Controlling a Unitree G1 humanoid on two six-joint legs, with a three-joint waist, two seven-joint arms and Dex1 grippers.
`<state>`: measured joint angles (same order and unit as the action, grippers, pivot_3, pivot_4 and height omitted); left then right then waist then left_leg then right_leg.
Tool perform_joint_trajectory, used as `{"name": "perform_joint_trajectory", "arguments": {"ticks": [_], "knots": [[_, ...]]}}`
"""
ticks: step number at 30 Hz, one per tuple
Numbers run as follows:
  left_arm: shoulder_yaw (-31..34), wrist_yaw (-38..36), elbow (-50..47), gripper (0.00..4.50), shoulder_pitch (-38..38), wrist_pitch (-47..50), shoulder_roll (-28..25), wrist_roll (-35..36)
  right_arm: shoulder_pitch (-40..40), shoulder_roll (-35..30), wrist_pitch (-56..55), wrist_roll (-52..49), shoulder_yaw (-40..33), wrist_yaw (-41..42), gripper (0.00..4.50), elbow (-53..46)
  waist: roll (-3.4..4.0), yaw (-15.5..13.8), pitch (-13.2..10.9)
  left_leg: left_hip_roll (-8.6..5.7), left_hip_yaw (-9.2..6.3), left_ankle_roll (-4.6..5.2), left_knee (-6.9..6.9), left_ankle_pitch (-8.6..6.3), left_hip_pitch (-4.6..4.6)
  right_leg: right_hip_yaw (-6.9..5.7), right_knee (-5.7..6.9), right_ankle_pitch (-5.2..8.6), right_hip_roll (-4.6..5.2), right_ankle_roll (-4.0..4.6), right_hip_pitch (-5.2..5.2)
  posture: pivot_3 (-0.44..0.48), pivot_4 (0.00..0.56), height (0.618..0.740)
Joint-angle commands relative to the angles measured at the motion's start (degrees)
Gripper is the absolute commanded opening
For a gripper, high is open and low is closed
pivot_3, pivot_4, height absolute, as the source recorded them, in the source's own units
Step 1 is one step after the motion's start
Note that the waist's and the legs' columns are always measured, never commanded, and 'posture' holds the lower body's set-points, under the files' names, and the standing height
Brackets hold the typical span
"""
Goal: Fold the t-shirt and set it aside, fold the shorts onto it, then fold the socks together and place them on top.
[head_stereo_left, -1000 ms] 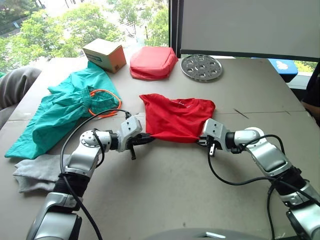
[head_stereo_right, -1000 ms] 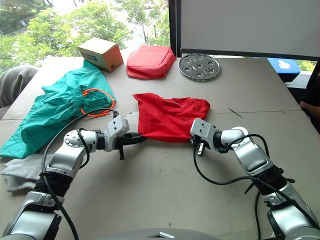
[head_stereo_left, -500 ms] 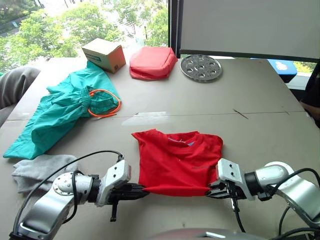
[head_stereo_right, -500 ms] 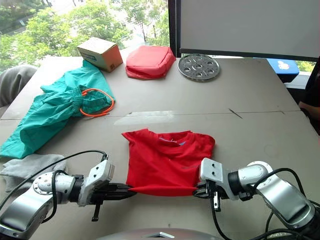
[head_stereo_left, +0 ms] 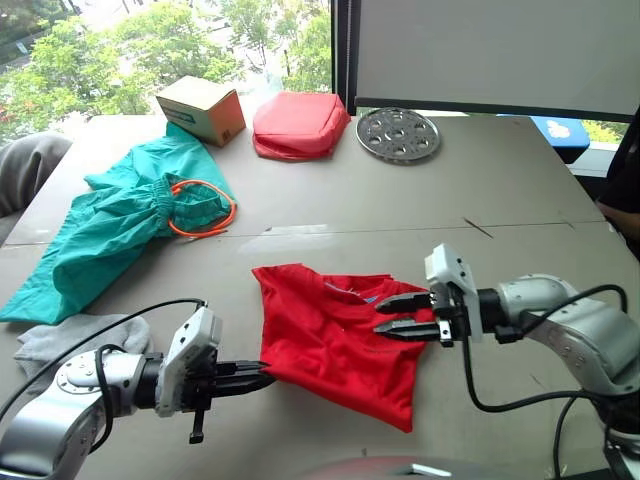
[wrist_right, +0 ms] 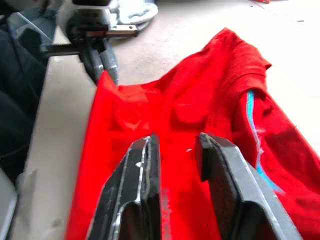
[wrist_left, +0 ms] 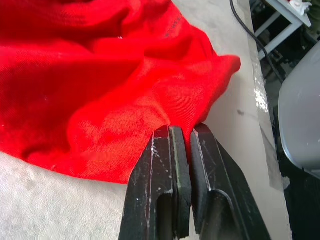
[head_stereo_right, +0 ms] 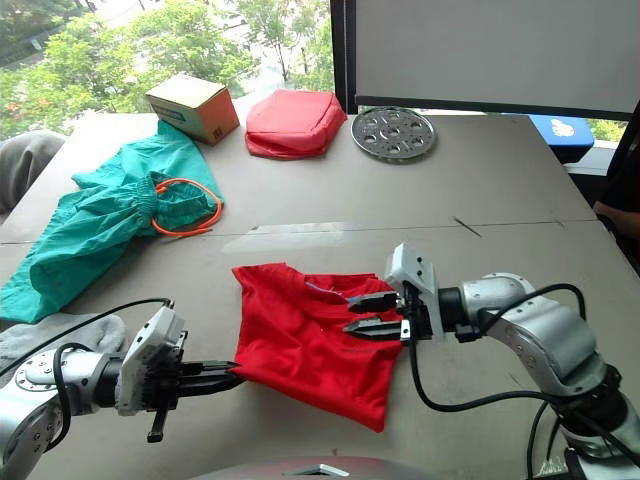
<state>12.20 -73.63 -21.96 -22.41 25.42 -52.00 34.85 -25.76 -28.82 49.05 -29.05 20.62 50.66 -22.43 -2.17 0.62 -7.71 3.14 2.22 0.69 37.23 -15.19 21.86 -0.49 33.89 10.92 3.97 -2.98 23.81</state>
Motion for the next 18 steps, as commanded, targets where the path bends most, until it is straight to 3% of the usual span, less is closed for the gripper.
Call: {"name": "perform_joint_trajectory", "arguments": {"ticks": [1,2,7,11,18], "knots": [[1.1,-0.7,-0.6,1.63,-1.8,-2.3,0.2,-0.8,-4.9,4.9,-3.4,4.9,4.8,-1.6,0.00,7.3,-0.01,-0.2,0.0,0.00,-0.03,0.00,0.00,0.00,0.04,-0.03,-0.01,0.00,0.01,0.01,0.00,0.000,0.150,0.739],[2.1,-1.2,-1.0,2.02,-3.1,-2.1,-0.2,-0.3,-6.4,6.3,-4.3,6.4,6.5,-1.5,0.00,9.5,-0.02,-0.1,0.0,-0.01,-0.04,0.00,-0.01,0.00,0.03,-0.04,-0.02,-0.05,0.04,0.10,-0.01,0.000,0.150,0.739],[8.6,-2.4,-3.2,2.02,-9.4,-2.7,0.1,1.2,-11.0,13.4,-5.2,10.1,10.3,-2.0,0.00,18.6,-0.05,0.1,0.0,-0.05,0.03,-0.01,-0.03,-0.01,0.14,-0.03,-0.07,-0.14,0.09,0.25,0.04,0.000,0.150,0.739],[12.9,-1.0,-7.3,2.02,-13.3,-3.2,2.6,2.6,-12.8,17.7,-8.3,17.9,10.3,-10.3,0.00,27.1,-0.03,0.1,0.0,-0.01,0.00,-0.02,-0.02,-0.01,0.10,-0.06,-0.04,-0.13,0.08,0.25,0.03,0.000,0.150,0.739],[13.7,1.8,-11.2,2.02,-15.2,-4.2,6.3,2.3,-12.8,17.0,-12.5,19.2,5.3,-10.9,0.00,25.6,-0.02,0.1,0.0,-0.04,0.03,-0.04,0.00,-0.01,0.09,-0.06,-0.03,-0.09,0.12,0.17,0.02,0.000,0.150,0.739]]}}
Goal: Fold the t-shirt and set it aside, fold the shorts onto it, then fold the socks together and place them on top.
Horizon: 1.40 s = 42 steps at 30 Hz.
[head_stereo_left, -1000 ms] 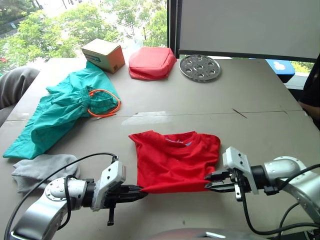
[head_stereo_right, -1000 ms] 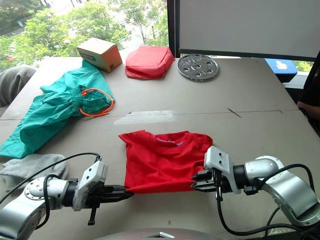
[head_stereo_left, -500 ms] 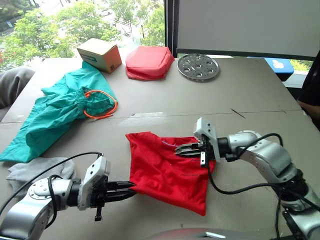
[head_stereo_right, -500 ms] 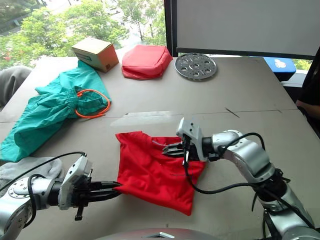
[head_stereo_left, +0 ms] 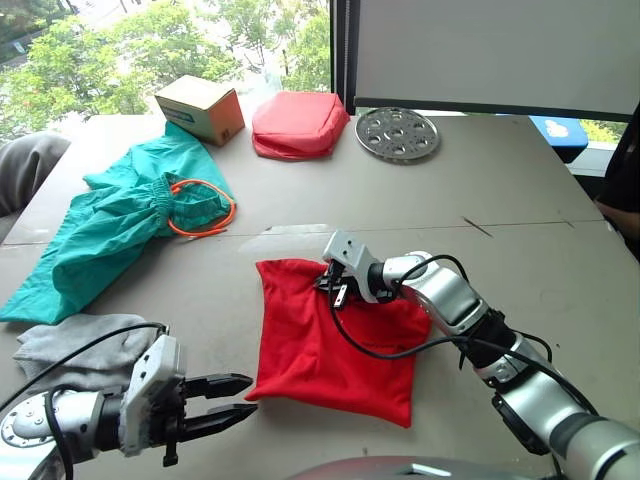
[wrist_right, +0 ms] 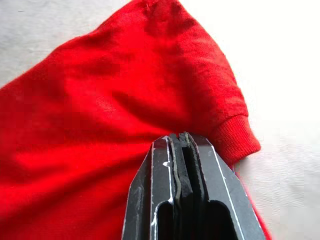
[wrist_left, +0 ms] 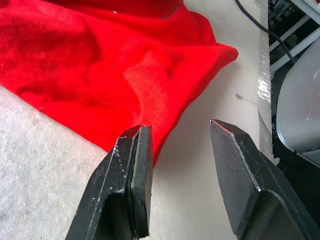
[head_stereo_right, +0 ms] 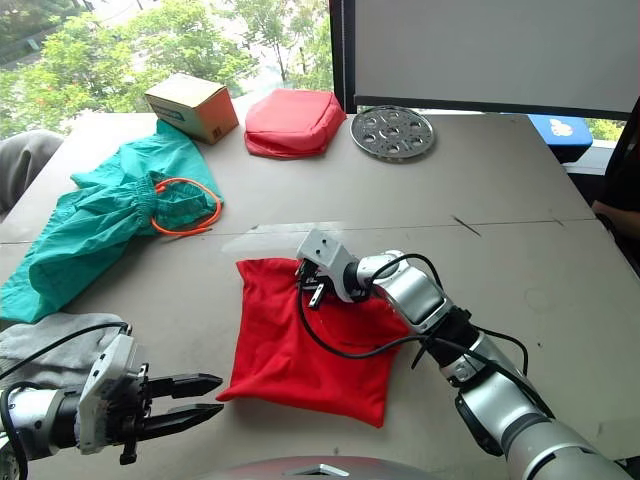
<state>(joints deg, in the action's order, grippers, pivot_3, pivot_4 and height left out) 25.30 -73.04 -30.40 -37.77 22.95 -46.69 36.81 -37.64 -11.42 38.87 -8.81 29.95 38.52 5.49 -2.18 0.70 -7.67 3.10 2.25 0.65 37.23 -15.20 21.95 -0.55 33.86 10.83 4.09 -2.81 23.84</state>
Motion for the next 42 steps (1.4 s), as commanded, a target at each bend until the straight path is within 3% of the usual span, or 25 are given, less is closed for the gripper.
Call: {"name": "perform_joint_trajectory", "arguments": {"ticks": [1,3,4,7,11,13,17,22,28,36,42], "knots": [[0.3,1.5,-3.2,2.02,0.3,-1.7,1.2,0.4,-0.7,-0.4,-0.6,-3.4,-6.0,2.4,0.00,-4.0,0.00,0.1,0.0,0.00,0.00,0.00,-0.01,0.00,0.00,0.00,0.00,-0.01,-0.01,0.01,0.01,0.000,0.150,0.739],[-0.2,1.7,-3.8,2.02,1.1,-0.9,0.9,1.1,0.5,-2.5,4.3,-8.8,-9.1,6.5,0.00,-9.6,0.01,0.0,0.0,0.03,-0.01,0.00,-0.03,0.00,0.00,-0.01,0.00,-0.04,-0.06,0.06,0.02,0.000,0.150,0.739],[-0.3,1.8,-4.3,2.09,1.5,-0.1,0.5,2.0,1.6,-3.9,7.7,-11.8,-11.3,7.7,0.59,-13.3,0.03,-0.2,0.0,0.03,-0.04,0.01,-0.04,0.00,0.01,-0.02,0.00,-0.04,-0.07,0.07,0.02,0.000,0.150,0.739],[-0.7,2.4,-5.7,2.09,2.7,0.7,0.0,2.9,6.9,-10.4,17.0,-20.1,-17.3,9.7,1.78,-26.0,0.02,-0.6,0.0,0.02,-0.06,0.02,-0.07,-0.01,0.03,-0.05,-0.05,-0.04,-0.03,0.08,-0.01,0.000,0.150,0.739],[-2.6,3.6,-6.4,2.09,5.8,1.9,-0.4,3.8,18.4,-18.5,25.8,-26.5,-27.8,6.6,3.73,-39.3,0.00,-0.8,0.0,-0.01,-0.06,-0.01,-0.06,-0.05,0.04,-0.05,-0.12,0.10,0.02,-0.10,-0.04,0.000,0.150,0.739],[-4.4,3.9,-6.2,2.09,7.6,2.3,-0.4,3.9,25.8,-19.4,27.2,-25.2,-33.0,1.4,4.42,-43.0,0.02,-0.9,0.0,0.00,-0.03,-0.01,-0.06,-0.05,0.02,-0.04,-0.12,0.12,0.02,-0.14,-0.03,0.000,0.150,0.739],[-7.0,3.6,-5.0,2.09,10.1,2.3,-1.0,3.2,34.3,-17.8,25.8,-22.7,-37.1,-6.1,4.42,-45.4,0.01,-0.6,0.0,0.05,0.05,-0.03,-0.05,-0.06,-0.07,0.02,-0.07,0.13,-0.03,-0.15,-0.01,0.000,0.150,0.739],[-9.5,2.7,-2.8,2.09,14.3,2.9,-2.3,3.4,31.2,-12.8,22.3,-19.7,-33.8,-11.2,4.42,-37.1,0.03,0.1,0.0,0.13,0.05,-0.24,-0.02,-0.18,-0.18,-0.03,-0.07,0.12,-0.04,-0.16,0.02,0.000,0.150,0.739],[-10.1,3.2,-2.3,2.09,16.6,3.5,-3.0,3.7,29.2,-15.7,18.3,-18.7,-24.3,-4.6,4.42,-30.8,0.02,-0.2,0.0,0.03,0.00,-0.03,-0.14,-0.07,-0.08,-0.03,-0.10,0.12,-0.02,-0.12,0.06,0.000,0.150,0.739],[-8.0,4.9,-4.8,2.09,14.6,5.1,-3.1,5.0,28.1,-20.8,2.9,-10.1,-10.5,4.7,4.42,-26.2,-0.12,0.4,0.1,0.11,0.08,0.02,-0.12,-0.12,-0.22,-0.01,-0.08,0.13,-0.07,-0.13,0.02,0.000,0.150,0.739],[-4.6,4.8,-7.1,2.09,12.2,6.7,-4.0,7.2,27.7,-20.3,-4.5,-8.4,-8.6,8.8,4.42,-24.5,-0.12,0.2,0.1,0.19,0.02,0.01,-0.14,-0.13,-0.27,-0.11,-0.02,0.13,-0.09,-0.13,0.03,0.000,0.150,0.739]]}}
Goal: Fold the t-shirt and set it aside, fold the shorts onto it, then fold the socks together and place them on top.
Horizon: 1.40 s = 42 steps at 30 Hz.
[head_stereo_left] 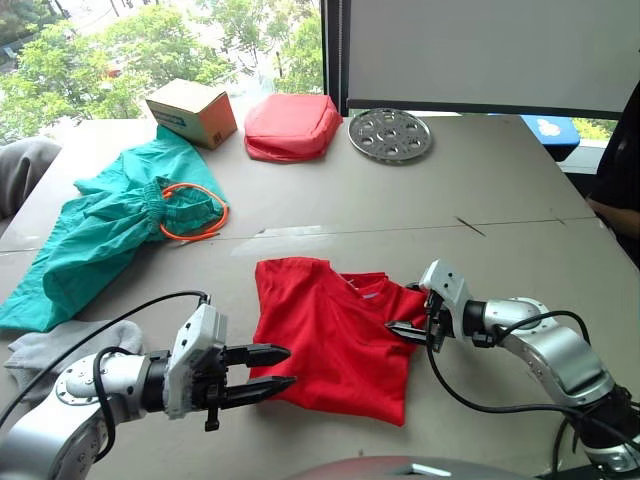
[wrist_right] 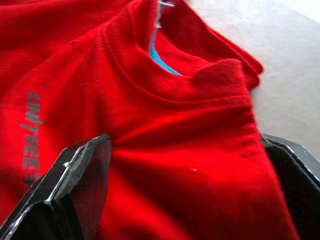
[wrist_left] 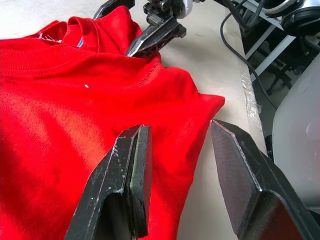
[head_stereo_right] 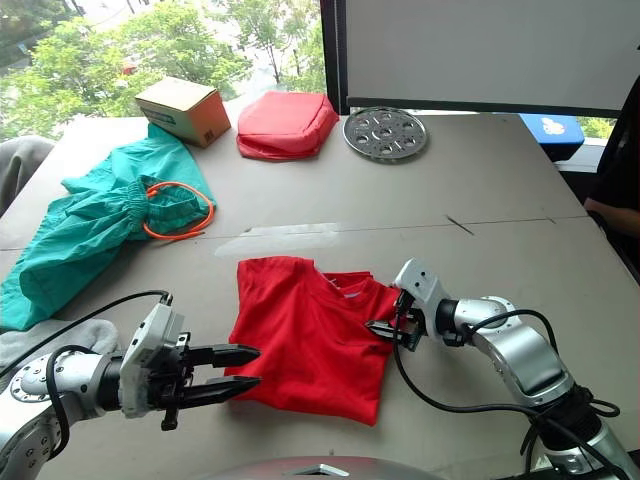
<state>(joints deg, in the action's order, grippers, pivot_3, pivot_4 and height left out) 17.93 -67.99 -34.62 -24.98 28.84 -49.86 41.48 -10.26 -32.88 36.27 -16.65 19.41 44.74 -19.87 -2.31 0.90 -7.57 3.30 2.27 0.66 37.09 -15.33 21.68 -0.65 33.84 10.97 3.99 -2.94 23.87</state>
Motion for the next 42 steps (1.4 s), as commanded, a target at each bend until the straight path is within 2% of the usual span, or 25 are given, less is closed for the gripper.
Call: {"name": "perform_joint_trajectory", "arguments": {"ticks": [1,7,8,13,14,18,19,23,31,36,42], "knots": [[3.3,-0.4,-3.0,2.09,-0.9,1.0,-1.1,2.9,0.1,1.6,-1.7,-0.8,1.7,2.5,4.42,1.2,0.00,0.0,0.0,0.00,0.02,0.00,0.00,0.00,0.01,0.01,-0.02,0.00,0.01,0.00,0.00,0.000,0.150,0.739],[5.4,-0.8,-2.6,2.09,-1.5,0.7,-1.8,2.7,-1.8,0.2,-4.9,6.6,6.9,4.5,4.42,8.3,-0.01,0.2,0.0,0.01,0.11,0.00,0.01,0.00,-0.06,0.03,0.00,0.00,0.01,0.00,0.00,0.000,0.150,0.739],[5.4,-0.6,-2.6,2.09,-1.4,0.7,-1.7,2.6,-2.2,0.2,-5.6,8.2,8.1,4.7,4.20,10.0,-0.03,0.2,0.0,0.01,0.12,-0.01,0.01,0.00,-0.13,0.03,0.01,0.00,0.01,0.00,-0.01,0.000,0.150,0.739],[5.7,1.0,-3.4,2.09,-1.3,0.9,-1.3,2.5,-2.5,-0.1,-6.1,10.5,10.7,6.9,2.37,10.3,-0.05,0.2,0.0,0.03,0.06,-0.24,-0.04,-0.14,-0.59,0.01,0.01,0.00,0.04,0.00,-0.15,0.000,0.150,0.739],[5.8,1.2,-3.4,2.09,-1.3,0.9,-1.2,2.6,-2.6,-0.1,-5.8,10.6,10.6,6.9,1.82,9.8,-0.06,0.2,0.0,0.03,0.06,-0.27,-0.12,-0.15,-0.69,0.02,0.01,0.00,0.06,0.00,-0.18,0.000,0.150,0.739],[5.5,2.0,-3.9,2.09,-1.7,0.6,-0.9,2.4,-1.1,0.7,-3.4,8.8,7.8,5.5,0.14,7.1,-0.06,0.2,0.1,0.07,0.15,-0.28,-0.39,-0.16,-0.92,0.03,0.02,0.00,0.06,0.00,-0.17,0.000,0.150,0.739],[5.5,2.3,-4.1,2.09,-1.6,0.6,-0.8,2.5,-0.5,0.8,-2.8,8.3,6.9,5.0,0.02,6.2,-0.06,0.2,0.0,0.07,0.25,-0.27,-0.44,-0.16,-0.95,0.03,0.02,0.00,0.06,0.01,-0.17,0.000,0.150,0.739],[5.2,3.0,-4.4,2.09,-1.0,0.9,-0.7,2.9,1.9,1.5,0.9,6.0,0.9,1.3,0.02,1.6,-0.06,-0.3,0.0,0.06,0.32,-0.32,-0.49,-0.18,-0.91,0.03,0.01,0.00,0.09,0.02,-0.13,0.000,0.150,0.739],[2.3,4.3,-4.3,2.09,3.1,1.7,-0.3,3.6,8.1,3.8,13.0,1.6,-16.8,-11.5,0.02,-5.0,0.00,-1.9,0.0,-0.16,0.34,-0.36,-0.43,-0.20,-0.67,0.02,-0.12,0.00,0.66,0.01,-0.03,0.000,0.150,0.739],[-1.1,6.5,-5.0,2.09,7.3,2.9,0.8,4.7,11.5,6.8,17.6,0.6,-27.4,-19.1,0.02,-6.2,0.01,-1.8,0.0,-0.33,0.41,-0.32,-0.32,-0.22,-0.29,-0.09,-0.27,0.00,0.86,0.00,0.08,0.000,0.150,0.739],[-8.1,10.9,-5.4,2.09,16.4,4.8,4.4,6.6,14.2,10.4,19.3,1.7,-42.2,-29.5,0.02,-6.1,0.03,-2.1,0.0,-0.86,-0.11,-0.05,-0.18,-0.07,0.08,-0.18,-0.12,-0.01,0.83,-0.01,0.17,0.000,0.150,0.739]]}}
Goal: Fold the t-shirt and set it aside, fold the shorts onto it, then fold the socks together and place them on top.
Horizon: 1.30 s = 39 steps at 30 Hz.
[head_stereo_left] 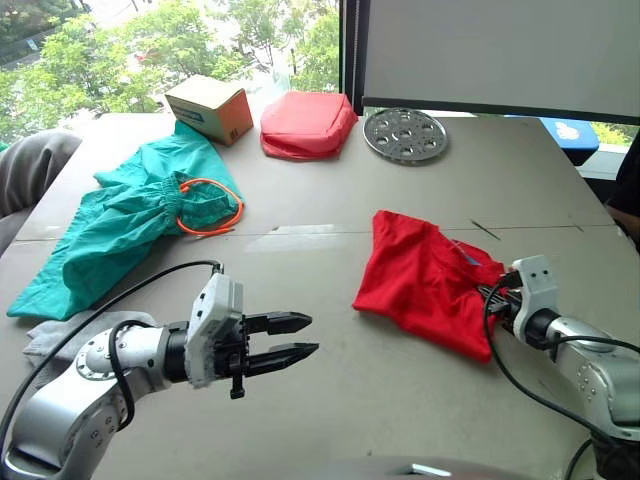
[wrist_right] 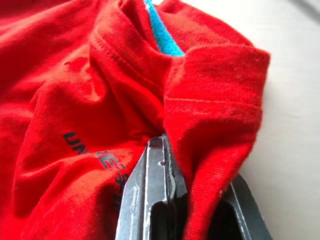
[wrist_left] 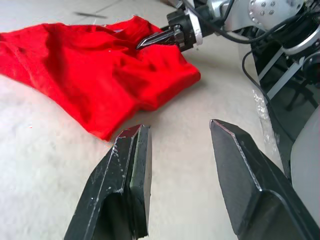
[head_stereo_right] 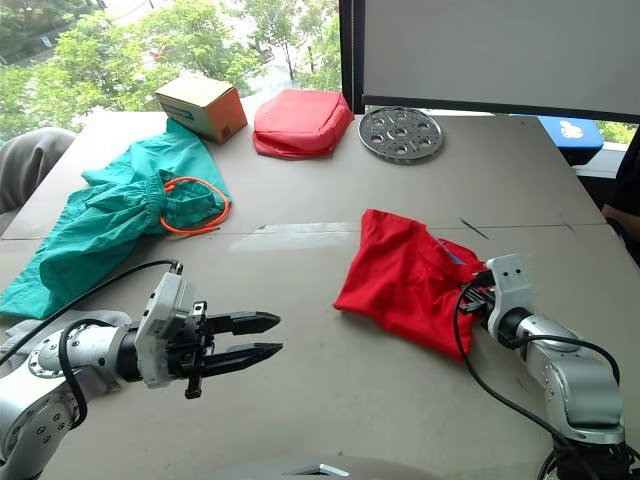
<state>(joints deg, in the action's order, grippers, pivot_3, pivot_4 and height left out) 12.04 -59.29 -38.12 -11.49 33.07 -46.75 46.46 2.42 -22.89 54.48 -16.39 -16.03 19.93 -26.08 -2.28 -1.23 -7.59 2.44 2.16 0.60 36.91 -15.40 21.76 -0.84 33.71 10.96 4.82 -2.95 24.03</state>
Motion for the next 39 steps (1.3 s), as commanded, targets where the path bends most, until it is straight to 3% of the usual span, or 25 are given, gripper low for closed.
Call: {"name": "perform_joint_trajectory", "arguments": {"ticks": [1,6,11,17,28,29,30,37,39], "knots": [[-3.3,3.0,-1.5,2.09,4.4,0.5,2.1,1.3,2.0,0.7,1.1,1.6,-8.6,-5.9,0.02,0.2,0.01,0.0,0.0,-0.01,-0.04,0.00,0.00,0.00,0.01,-0.01,-0.02,0.00,0.00,0.00,-0.02,0.000,0.150,0.739],[-7.9,5.7,1.0,2.09,11.8,0.6,6.8,1.1,2.5,1.2,-0.2,1.7,-19.0,-10.9,0.02,3.6,0.05,0.4,0.0,-0.09,-0.23,0.03,0.09,0.02,0.04,0.00,-0.01,0.00,-0.10,-0.01,-0.20,0.000,0.150,0.739],[-10.9,7.0,1.8,2.09,14.2,-0.7,9.7,-0.8,2.3,-1.5,-3.2,1.6,-24.4,-11.6,0.02,10.1,0.12,0.6,0.0,-0.09,-0.33,0.05,0.17,0.02,-0.01,0.06,-0.02,0.00,-0.20,-0.01,-0.34,0.000,0.150,0.739],[-11.3,7.0,4.2,2.09,16.9,-2.2,11.5,-1.6,3.8,-0.8,-4.5,0.5,-27.7,-12.9,0.02,13.1,0.16,0.5,0.0,-0.09,-0.58,0.06,0.21,0.03,0.01,0.12,-0.02,0.00,-0.40,-0.01,-0.42,0.000,0.150,0.739],[-15.2,6.3,8.7,2.09,20.6,-3.9,14.5,-5.6,9.4,5.1,-4.9,-3.5,-28.9,-13.3,0.02,9.6,0.07,0.3,0.1,-0.10,-0.90,0.06,0.27,0.03,0.06,0.21,-0.05,0.02,-0.62,-0.01,-0.50,0.000,0.150,0.739],[-15.4,5.9,8.9,2.09,20.8,-4.0,14.4,-5.6,9.9,5.2,-4.9,-4.1,-29.0,-13.0,0.77,9.2,0.09,0.3,0.1,-0.09,-0.95,0.06,0.27,0.03,0.06,0.20,-0.04,0.02,-0.65,-0.01,-0.50,0.000,0.150,0.739],[-15.7,5.6,9.0,2.09,21.1,-4.0,14.5,-5.8,10.2,5.2,-5.0,-4.5,-29.2,-12.9,1.01,9.0,0.10,0.4,0.1,-0.08,-0.95,0.06,0.27,0.03,0.06,0.20,-0.04,0.02,-0.67,-0.01,-0.50,0.000,0.150,0.739],[-18.1,4.1,12.9,2.09,24.6,-5.2,16.2,-7.7,16.4,2.0,-7.5,-6.6,-29.5,-7.2,4.40,5.8,0.12,0.5,0.1,-0.06,-0.92,0.06,0.27,0.02,0.05,0.24,-0.03,0.06,-0.68,-0.08,-0.50,0.000,0.150,0.739],[-18.7,3.5,14.0,2.09,25.5,-5.5,16.7,-8.2,18.5,1.5,-7.5,-8.2,-31.0,-5.7,4.46,4.2,0.16,0.5,0.1,-0.06,-0.92,0.06,0.27,0.02,0.05,0.25,-0.03,0.06,-0.67,-0.08,-0.50,0.000,0.150,0.739]]}}
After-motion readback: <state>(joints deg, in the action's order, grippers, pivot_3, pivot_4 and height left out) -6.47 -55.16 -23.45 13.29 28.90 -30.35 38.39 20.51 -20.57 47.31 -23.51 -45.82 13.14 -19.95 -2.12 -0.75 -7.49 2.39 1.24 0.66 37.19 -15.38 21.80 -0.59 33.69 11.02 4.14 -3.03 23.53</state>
